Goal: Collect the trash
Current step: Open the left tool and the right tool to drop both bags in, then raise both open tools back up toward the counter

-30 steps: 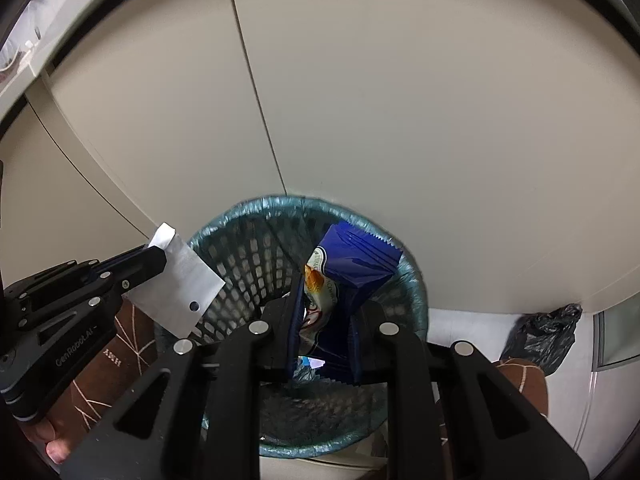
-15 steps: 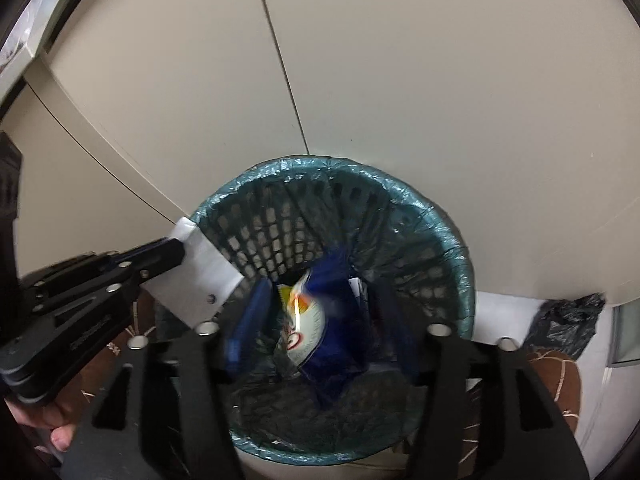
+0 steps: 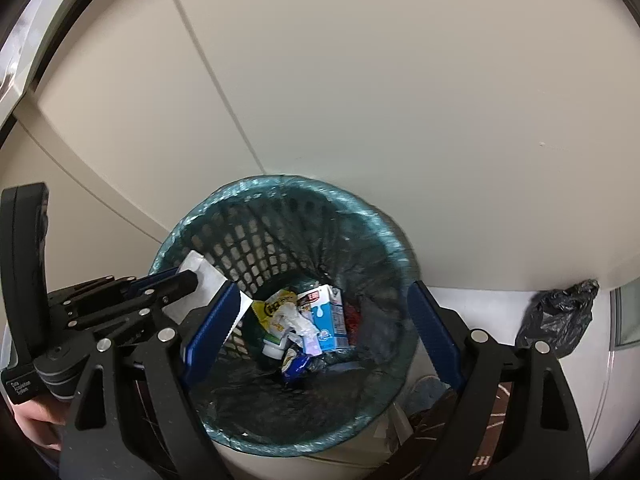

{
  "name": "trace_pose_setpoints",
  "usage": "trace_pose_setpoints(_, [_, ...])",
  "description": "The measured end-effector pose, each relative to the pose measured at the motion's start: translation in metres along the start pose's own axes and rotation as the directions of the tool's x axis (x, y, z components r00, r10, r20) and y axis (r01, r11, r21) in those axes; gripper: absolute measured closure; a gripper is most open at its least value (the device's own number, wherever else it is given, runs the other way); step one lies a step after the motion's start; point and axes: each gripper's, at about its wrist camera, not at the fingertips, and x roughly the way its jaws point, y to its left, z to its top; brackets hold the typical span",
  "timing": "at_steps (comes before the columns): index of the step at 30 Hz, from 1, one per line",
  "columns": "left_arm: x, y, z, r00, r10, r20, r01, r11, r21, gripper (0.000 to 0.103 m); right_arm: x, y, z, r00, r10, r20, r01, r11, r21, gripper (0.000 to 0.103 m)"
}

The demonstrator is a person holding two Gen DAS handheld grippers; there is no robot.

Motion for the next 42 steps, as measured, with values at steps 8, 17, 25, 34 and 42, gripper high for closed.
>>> trace_pose_setpoints(8, [-0.012, -0.007, 0.0, 0.997, 0.066, 0.047, -0.067, 0.998, 0.02, 0.043, -0.019, -0.011, 0.0, 0.999, -0.025, 0.042, 0.025, 1.0, 0.0, 0.021])
trace_pose_setpoints(17, [-0.053, -0.014, 0.008, 0.988, 0.087, 0.131, -0.093, 0.995, 0.039, 0.013, -0.067, -0.018, 0.015, 0.987, -0.034, 0.155, 0.036, 0.999, -0.007, 0.013])
trace_pose_setpoints(25, [-0.126, -0.024, 0.028, 0.965, 0.075, 0.253, -0.087, 0.996, 0.035, 0.006, -0.142, -0.01, 0.04, 0.939, -0.063, 0.338, 0.079, 0.996, -0.036, 0.008])
trace_pose_setpoints(34, [-0.198, -0.034, 0.055, 0.929, 0.079, 0.363, -0.088, 0.996, 0.008, 0.006, -0.205, 0.005, 0.071, 0.884, -0.068, 0.462, 0.097, 0.994, -0.04, 0.008])
trace_pose_setpoints(42, [-0.254, -0.043, 0.088, 0.89, 0.092, 0.446, -0.098, 0.995, -0.009, 0.006, -0.253, 0.023, 0.099, 0.838, -0.066, 0.541, 0.1, 0.994, -0.035, 0.008])
